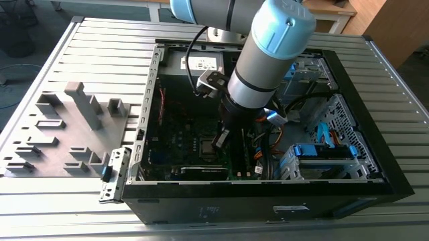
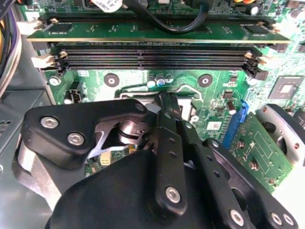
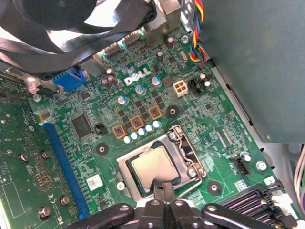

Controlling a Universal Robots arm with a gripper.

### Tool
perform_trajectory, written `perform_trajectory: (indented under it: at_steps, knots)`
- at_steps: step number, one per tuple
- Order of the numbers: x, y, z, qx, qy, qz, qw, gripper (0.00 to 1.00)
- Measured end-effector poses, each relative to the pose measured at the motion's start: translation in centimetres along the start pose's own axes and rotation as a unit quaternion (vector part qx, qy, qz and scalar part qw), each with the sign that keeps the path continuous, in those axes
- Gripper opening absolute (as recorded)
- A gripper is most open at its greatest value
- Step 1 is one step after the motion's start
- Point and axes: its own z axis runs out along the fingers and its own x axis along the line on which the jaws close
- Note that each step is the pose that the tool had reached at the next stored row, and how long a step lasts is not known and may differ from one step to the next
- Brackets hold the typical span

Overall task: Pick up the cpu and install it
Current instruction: 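Install the first cpu locking lever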

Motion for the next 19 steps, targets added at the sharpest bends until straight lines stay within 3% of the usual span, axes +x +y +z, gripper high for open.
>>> perform_trajectory:
  at_steps: [7, 19]
  knots:
    - [0.35, -0.21, 0.08, 0.0000, 0.0005, 0.004, 0.99999, 0.11]
    - [0.28, -0.37, 0.18, 0.0031, 0.0058, 0.006, 0.99996, 0.11]
